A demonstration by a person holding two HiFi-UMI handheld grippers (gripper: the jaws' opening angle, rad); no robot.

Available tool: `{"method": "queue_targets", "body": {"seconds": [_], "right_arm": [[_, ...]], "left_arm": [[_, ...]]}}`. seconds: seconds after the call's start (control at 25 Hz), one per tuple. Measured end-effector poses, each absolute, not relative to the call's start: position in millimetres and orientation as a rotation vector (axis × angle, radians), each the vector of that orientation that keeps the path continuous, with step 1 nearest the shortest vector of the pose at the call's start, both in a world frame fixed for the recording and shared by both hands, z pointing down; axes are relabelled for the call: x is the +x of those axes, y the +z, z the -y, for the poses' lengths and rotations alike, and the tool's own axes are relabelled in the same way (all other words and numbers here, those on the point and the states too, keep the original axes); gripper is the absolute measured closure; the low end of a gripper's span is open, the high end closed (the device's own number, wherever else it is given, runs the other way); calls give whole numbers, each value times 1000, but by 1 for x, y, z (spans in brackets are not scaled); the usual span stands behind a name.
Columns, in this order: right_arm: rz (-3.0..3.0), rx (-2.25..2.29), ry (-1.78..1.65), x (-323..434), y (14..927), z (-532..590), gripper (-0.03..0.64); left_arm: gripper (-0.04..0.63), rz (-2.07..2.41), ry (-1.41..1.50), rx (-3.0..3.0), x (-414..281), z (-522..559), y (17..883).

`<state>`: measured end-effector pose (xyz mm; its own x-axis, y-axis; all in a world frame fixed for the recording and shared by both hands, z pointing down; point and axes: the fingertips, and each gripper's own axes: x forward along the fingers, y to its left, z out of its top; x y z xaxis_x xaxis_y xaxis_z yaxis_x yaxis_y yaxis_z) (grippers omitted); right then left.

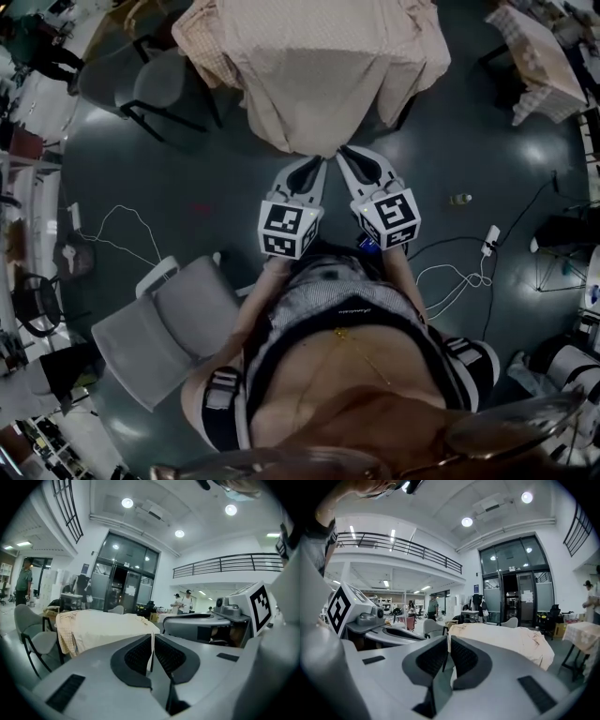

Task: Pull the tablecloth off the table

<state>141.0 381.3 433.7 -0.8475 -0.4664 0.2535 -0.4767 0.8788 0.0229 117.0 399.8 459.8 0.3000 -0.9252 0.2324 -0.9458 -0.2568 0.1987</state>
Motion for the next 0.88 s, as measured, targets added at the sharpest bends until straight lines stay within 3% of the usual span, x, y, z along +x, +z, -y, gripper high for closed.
{"method": "queue_targets", "body": {"seconds": [0.88], "right_arm": [[2768, 736, -8, 42, 434, -319, 538]], "left_arm": [[569, 1693, 79, 2286, 19, -335, 458]]}}
